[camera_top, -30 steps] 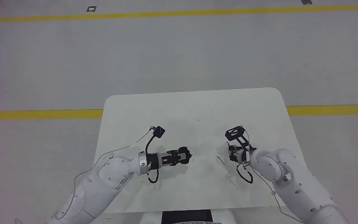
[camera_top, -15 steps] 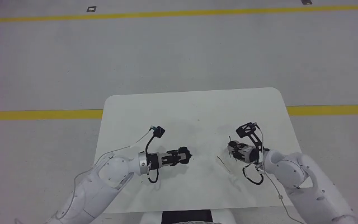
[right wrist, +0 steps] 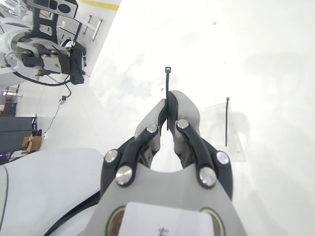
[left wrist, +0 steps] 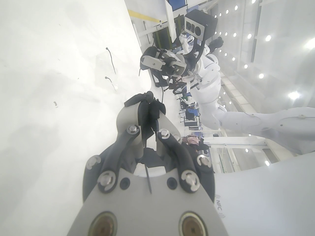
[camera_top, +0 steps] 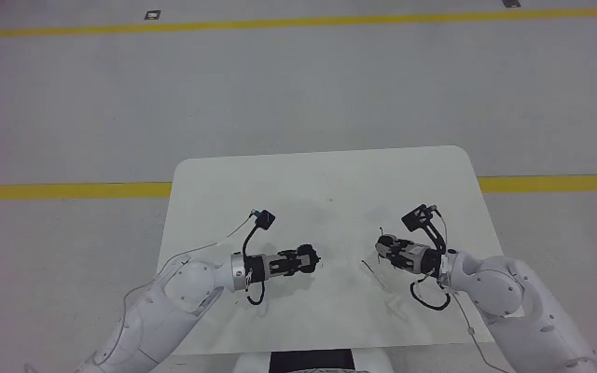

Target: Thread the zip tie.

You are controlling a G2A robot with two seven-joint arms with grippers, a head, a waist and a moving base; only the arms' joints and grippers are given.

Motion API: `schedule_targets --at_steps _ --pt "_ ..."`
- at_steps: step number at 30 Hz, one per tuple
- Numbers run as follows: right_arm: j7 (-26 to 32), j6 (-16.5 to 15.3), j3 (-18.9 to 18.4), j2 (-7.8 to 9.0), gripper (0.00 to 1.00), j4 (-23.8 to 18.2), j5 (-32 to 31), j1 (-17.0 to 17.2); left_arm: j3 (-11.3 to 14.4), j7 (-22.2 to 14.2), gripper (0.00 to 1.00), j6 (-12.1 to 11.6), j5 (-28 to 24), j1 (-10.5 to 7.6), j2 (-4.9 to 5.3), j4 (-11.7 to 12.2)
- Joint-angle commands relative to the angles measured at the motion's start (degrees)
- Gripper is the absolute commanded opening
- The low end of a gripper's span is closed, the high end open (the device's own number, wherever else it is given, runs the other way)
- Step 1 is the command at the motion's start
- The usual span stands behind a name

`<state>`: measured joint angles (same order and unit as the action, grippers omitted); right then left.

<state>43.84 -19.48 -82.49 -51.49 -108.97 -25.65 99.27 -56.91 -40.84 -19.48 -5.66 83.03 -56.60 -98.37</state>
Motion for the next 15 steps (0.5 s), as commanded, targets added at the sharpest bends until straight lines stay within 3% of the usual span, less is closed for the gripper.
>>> schedule_targets --at_steps 1,7,15 --pt "0.0 0.0 0.0 0.0 0.0 0.0 0.0 0.0 0.0 0.0 0.0 0.0 0.0 0.0 0.0 0.0" --pt "-6.5 0.0 3.17 0.05 0.0 -0.08 1.95 -1.46 0.0 0.0 0.0 0.0 0.0 0.0 0.0 0.0" --pt "-11.14 0.0 9.83 2.58 0.0 -0.89 6.43 -5.61 0.0 0.0 0.0 0.0 0.0 0.0 0.0 0.0"
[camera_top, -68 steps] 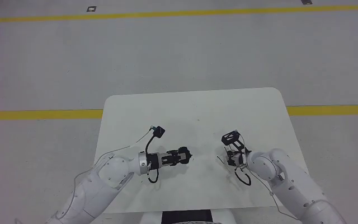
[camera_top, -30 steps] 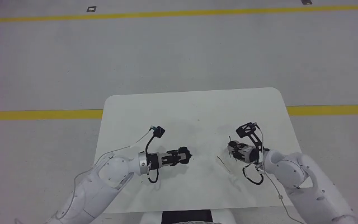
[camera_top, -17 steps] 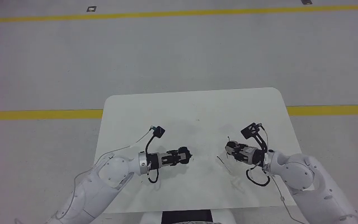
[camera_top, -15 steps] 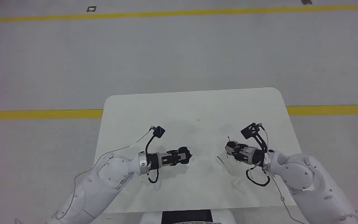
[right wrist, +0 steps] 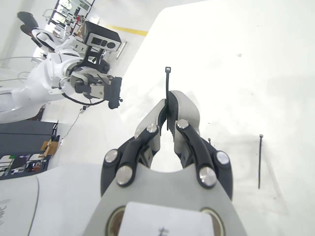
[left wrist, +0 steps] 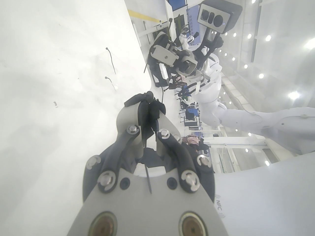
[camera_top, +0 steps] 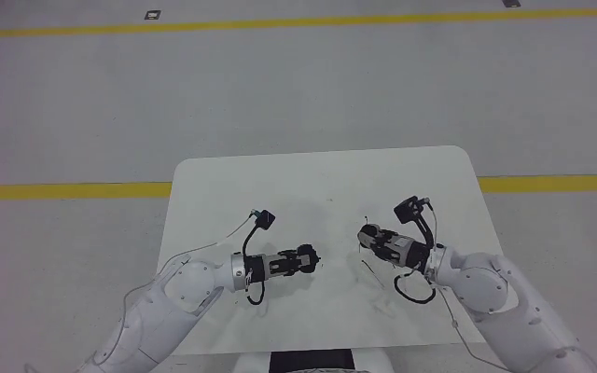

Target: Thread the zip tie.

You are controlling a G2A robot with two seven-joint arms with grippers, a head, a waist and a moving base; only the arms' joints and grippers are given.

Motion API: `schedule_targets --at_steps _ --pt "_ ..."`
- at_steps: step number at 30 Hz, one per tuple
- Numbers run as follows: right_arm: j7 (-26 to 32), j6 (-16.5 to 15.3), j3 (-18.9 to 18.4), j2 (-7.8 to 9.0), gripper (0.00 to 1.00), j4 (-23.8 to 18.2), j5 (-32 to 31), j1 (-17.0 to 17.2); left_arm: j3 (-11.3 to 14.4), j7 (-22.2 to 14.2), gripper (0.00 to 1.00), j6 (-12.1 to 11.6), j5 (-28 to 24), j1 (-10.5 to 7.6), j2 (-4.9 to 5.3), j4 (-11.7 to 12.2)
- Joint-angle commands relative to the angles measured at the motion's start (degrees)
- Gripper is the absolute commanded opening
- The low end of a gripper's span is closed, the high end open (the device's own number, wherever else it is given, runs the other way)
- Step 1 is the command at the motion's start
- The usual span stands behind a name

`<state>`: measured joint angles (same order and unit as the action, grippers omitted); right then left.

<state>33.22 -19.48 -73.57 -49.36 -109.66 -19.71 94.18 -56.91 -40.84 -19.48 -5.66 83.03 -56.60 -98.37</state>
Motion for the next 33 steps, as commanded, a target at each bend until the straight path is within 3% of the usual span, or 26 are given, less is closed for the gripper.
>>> schedule_targets --at_steps 1,7,19,26,33 --pt "-1.01 0.0 1.66 0.86 0.0 -0.24 0.69 -0.98 0.0 0.0 0.0 0.0 0.0 0.0 0.0 0.0" --pt "-6.73 0.0 7.46 3.55 0.0 -0.98 0.46 -3.87 0.0 0.0 0.0 0.0 0.0 0.0 0.0 0.0" --pt "-6.73 0.0 7.46 3.55 0.0 -0.98 0.46 -3.87 0.0 0.0 0.0 0.0 0.0 0.0 0.0 0.0" --pt "-10.61 0.0 8.12 3.56 0.0 1.38 0.04 -4.67 0.0 0.0 0.0 0.0 0.0 0.0 0.0 0.0" --pt "-16.89 0.0 10.97 4.91 0.0 2.58 -0.42 -6.11 0.0 0.0 0.0 0.0 0.0 0.0 0.0 0.0"
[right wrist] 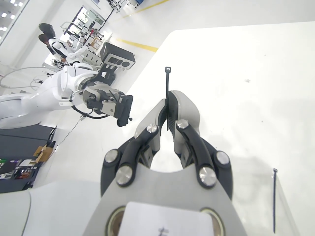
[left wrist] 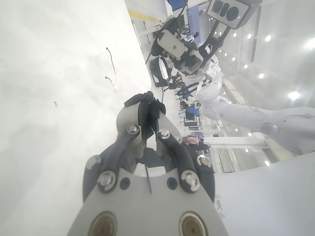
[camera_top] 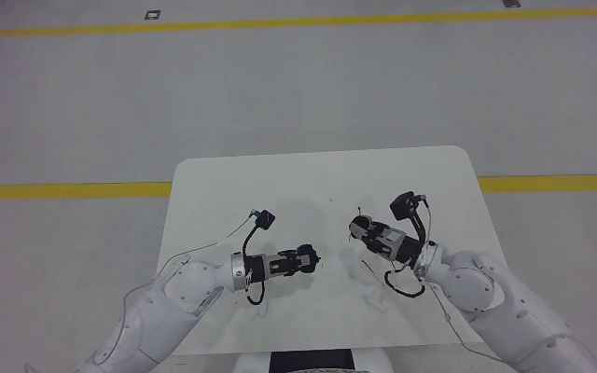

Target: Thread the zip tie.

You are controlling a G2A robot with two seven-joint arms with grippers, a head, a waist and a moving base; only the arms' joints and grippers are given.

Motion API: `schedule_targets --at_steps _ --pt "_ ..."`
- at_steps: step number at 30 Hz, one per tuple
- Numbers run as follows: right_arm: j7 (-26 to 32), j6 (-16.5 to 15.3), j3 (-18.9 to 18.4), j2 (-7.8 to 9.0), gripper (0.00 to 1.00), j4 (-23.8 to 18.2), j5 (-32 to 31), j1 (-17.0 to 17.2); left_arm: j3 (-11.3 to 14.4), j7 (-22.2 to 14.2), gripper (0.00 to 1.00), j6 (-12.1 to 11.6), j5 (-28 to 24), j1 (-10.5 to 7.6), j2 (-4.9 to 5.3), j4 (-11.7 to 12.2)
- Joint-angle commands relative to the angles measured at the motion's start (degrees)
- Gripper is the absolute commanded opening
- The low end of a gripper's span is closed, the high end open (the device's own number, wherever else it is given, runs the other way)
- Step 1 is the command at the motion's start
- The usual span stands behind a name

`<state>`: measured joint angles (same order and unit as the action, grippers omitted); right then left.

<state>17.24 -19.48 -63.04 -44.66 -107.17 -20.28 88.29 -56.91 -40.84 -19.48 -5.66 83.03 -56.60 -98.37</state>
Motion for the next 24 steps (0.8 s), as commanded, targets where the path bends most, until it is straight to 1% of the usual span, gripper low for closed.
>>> schedule_targets --at_steps 1,5,10,17,21,24 --pt "-2.03 0.0 1.16 0.59 0.0 0.3 0.15 -0.58 0.0 0.0 0.0 0.0 0.0 0.0 0.0 0.0" --pt "-5.98 0.0 3.73 1.99 0.0 1.03 -0.82 -1.89 0.0 0.0 0.0 0.0 0.0 0.0 0.0 0.0" --pt "-11.65 0.0 8.19 4.14 0.0 0.68 -2.75 -3.89 0.0 0.0 0.0 0.0 0.0 0.0 0.0 0.0" --pt "-19.74 0.0 16.11 7.86 0.0 0.61 -3.94 -7.83 0.0 0.0 0.0 0.0 0.0 0.0 0.0 0.0" --pt "-24.19 0.0 21.25 10.11 0.0 0.89 -4.12 -10.95 0.0 0.0 0.0 0.0 0.0 0.0 0.0 0.0" --pt "-26.89 0.0 24.71 11.44 0.0 1.03 -4.49 -13.16 0.0 0.0 0.0 0.0 0.0 0.0 0.0 0.0"
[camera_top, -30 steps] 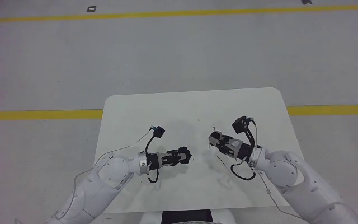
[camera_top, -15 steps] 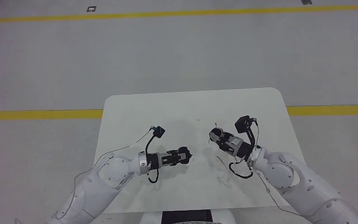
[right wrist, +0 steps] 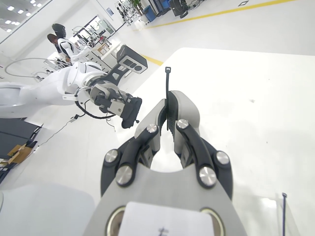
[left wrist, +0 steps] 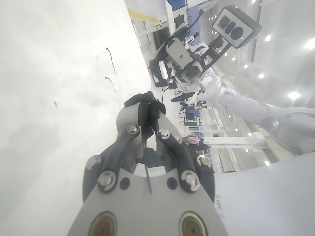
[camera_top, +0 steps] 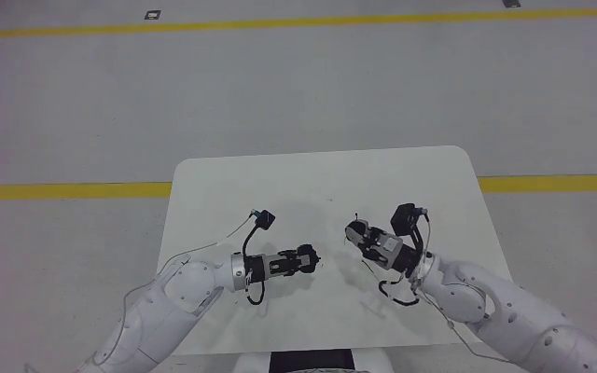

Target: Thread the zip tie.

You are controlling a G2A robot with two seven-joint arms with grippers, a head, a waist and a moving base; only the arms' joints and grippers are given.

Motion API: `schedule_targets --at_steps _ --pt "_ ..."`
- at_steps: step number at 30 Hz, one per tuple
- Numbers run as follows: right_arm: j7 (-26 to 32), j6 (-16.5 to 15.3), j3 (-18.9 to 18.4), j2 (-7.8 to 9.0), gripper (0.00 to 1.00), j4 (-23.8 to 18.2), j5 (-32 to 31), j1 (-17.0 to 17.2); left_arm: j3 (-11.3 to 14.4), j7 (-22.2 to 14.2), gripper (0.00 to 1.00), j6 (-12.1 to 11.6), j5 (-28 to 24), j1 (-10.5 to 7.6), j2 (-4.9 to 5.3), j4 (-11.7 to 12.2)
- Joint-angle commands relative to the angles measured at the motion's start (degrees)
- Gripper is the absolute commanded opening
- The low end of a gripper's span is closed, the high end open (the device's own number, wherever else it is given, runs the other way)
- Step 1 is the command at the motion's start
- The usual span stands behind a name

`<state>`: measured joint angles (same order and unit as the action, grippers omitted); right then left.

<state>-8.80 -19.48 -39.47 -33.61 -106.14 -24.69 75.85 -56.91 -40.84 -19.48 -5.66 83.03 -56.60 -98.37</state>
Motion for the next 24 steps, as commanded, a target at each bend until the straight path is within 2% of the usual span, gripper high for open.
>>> schedule_targets --at_steps 1,6,7,21,24 --pt "-2.13 0.0 2.75 0.94 0.0 -0.02 -0.29 -1.75 0.0 0.0 0.0 0.0 0.0 0.0 0.0 0.0" --pt "-8.03 0.0 9.64 2.91 0.0 -0.21 -1.68 -6.1 0.0 0.0 0.0 0.0 0.0 0.0 0.0 0.0" --pt "-8.45 0.0 10.1 3.02 0.0 -0.25 -1.73 -6.39 0.0 0.0 0.0 0.0 0.0 0.0 0.0 0.0" --pt "-8.45 0.0 10.1 3.02 0.0 -0.25 -1.73 -6.39 0.0 0.0 0.0 0.0 0.0 0.0 0.0 0.0" --pt "-8.85 0.0 9.56 2.6 0.0 0.06 -2.05 -5.95 0.0 0.0 0.0 0.0 0.0 0.0 0.0 0.0"
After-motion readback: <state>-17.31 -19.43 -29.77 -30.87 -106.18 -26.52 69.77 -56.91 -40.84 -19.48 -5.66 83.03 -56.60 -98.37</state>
